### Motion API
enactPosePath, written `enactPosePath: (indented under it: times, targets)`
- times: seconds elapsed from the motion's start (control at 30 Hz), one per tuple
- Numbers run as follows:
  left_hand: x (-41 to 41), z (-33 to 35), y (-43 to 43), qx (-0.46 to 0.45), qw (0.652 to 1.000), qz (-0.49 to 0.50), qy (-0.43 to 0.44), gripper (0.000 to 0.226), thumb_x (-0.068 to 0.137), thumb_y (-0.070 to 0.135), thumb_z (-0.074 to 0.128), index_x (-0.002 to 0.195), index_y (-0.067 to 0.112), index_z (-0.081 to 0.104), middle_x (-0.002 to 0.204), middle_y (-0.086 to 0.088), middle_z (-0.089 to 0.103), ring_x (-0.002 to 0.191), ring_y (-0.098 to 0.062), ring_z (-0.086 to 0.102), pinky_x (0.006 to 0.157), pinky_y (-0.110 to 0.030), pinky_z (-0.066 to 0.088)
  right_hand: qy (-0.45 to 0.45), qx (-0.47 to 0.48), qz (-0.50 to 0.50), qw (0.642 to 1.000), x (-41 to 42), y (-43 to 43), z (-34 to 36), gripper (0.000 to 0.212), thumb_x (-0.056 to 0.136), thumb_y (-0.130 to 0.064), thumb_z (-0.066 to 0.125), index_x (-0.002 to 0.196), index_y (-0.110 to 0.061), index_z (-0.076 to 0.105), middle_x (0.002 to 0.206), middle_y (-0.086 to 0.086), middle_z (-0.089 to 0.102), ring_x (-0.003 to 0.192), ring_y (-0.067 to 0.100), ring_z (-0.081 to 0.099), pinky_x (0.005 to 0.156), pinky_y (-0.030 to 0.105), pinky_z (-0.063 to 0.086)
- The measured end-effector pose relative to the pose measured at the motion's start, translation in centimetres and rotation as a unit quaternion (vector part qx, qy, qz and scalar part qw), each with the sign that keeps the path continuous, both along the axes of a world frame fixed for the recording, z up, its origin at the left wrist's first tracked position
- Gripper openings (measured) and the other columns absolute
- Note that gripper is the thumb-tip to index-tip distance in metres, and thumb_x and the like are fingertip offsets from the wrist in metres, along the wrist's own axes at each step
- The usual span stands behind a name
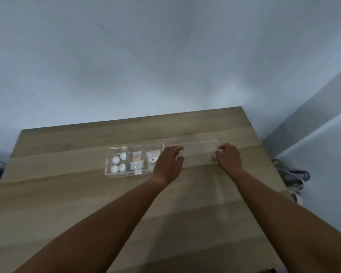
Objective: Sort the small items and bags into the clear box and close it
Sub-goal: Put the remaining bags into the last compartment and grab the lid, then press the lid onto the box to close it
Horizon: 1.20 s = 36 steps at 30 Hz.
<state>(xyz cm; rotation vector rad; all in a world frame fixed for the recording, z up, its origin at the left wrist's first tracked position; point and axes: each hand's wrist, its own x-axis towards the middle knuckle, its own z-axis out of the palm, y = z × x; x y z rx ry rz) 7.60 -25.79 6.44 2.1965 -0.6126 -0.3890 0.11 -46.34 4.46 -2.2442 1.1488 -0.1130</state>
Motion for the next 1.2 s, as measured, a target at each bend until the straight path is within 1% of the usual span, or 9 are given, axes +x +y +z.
enactPosePath:
  times: [0.07,0.17,0.3,0.43,0.57,0.8,0.93,1.03,1.2]
  targets:
    - [-0.5,-1.0,-2.2,0.06,0.996,-0.018,0.058,0.055,0.093,0.025,0.055,0.144,0.01,0.039,0.149,-0.015,0.042,0.139,-0.028,0.038,0.114,-0.035,0.031,0.022,0.018,-0.015,0.999,-1.0,-1.1,-0.7,0.037,0.085,-0.022,0.055,0.118,-0.008,0.059,0.122,0.02,0.058,0.116,0.037,0.053,0.095,0.041,0.045]
    - [-0.2,-2.3,-4.4,0.153,0.983,-0.003,0.101,0.079,0.094,0.032,0.055,0.153,0.005,0.009,0.16,-0.024,0.012,0.15,-0.035,0.009,0.122,-0.041,0.013,0.06,0.033,0.044,0.997,-1.8,-2.1,-1.4,0.038,0.086,-0.023,0.054,0.117,-0.003,0.057,0.122,0.021,0.057,0.117,0.038,0.052,0.095,0.04,0.044]
    - [-0.1,-3.3,-5.5,0.172,0.97,0.079,0.15,0.089,0.09,0.025,0.057,0.153,0.008,-0.002,0.159,-0.029,0.009,0.148,-0.04,0.01,0.121,-0.046,0.015,0.034,0.091,0.063,0.993,-2.5,-2.2,-1.9,0.043,0.08,-0.022,0.062,0.12,-0.008,0.054,0.124,0.017,0.059,0.115,0.033,0.056,0.096,0.041,0.047]
    - [-1.0,-4.1,-6.0,0.157,0.972,0.105,0.137,0.084,0.088,0.018,0.051,0.153,0.007,-0.001,0.158,-0.023,0.019,0.146,-0.038,0.017,0.12,-0.047,0.018,0.033,0.126,0.077,0.989,-2.5,-1.8,-2.5,0.056,0.079,-0.021,0.062,0.131,-0.008,0.045,0.13,0.016,0.055,0.119,0.032,0.053,0.097,0.039,0.045]
    - [-1.3,-4.1,-6.1,0.095,0.977,0.125,0.146,0.078,0.089,0.011,0.047,0.154,0.012,0.004,0.16,-0.016,0.02,0.146,-0.033,0.022,0.119,-0.041,0.022,-0.003,0.129,0.042,0.991,-2.3,-2.1,-2.9,0.047,0.08,-0.018,0.062,0.125,-0.007,0.05,0.123,0.015,0.058,0.112,0.033,0.056,0.082,0.028,0.038]
    - [0.7,-1.2,-4.8,-0.033,0.979,0.173,0.103,0.068,0.09,0.008,0.048,0.152,0.021,0.024,0.146,-0.012,0.05,0.128,-0.031,0.053,0.107,-0.038,0.041,-0.074,0.056,-0.103,0.99,-0.1,-2.0,-0.4,0.037,0.085,-0.013,0.048,0.111,0.009,0.06,0.117,0.029,0.058,0.098,0.032,0.054,0.083,0.037,0.041]
    - [3.6,0.4,-0.9,-0.056,0.967,0.234,0.084,0.064,0.091,0.007,0.047,0.151,0.023,0.027,0.141,-0.011,0.056,0.132,-0.026,0.051,0.106,-0.029,0.036,-0.086,0.058,-0.069,0.992,2.6,1.6,1.0,0.038,0.086,-0.009,0.046,0.117,0.009,0.06,0.122,0.029,0.057,0.11,0.037,0.054,0.094,0.039,0.043]
    - [5.7,1.1,3.6,-0.05,0.959,0.271,0.069,0.063,0.091,0.005,0.047,0.149,0.025,0.032,0.136,-0.01,0.061,0.129,-0.024,0.054,0.097,-0.022,0.034,-0.085,0.084,-0.041,0.992,4.9,5.7,1.5,0.038,0.085,-0.008,0.046,0.115,0.008,0.061,0.121,0.029,0.056,0.104,0.036,0.056,0.088,0.039,0.044]
    - [7.8,1.3,10.9,-0.007,0.956,0.289,0.056,0.06,0.09,0.002,0.045,0.146,0.02,0.038,0.135,-0.01,0.062,0.128,-0.025,0.055,0.106,-0.031,0.038,-0.088,0.133,-0.001,0.987,7.3,12.2,1.9,0.037,0.084,-0.008,0.048,0.115,0.006,0.062,0.121,0.025,0.058,0.106,0.034,0.057,0.09,0.038,0.046]
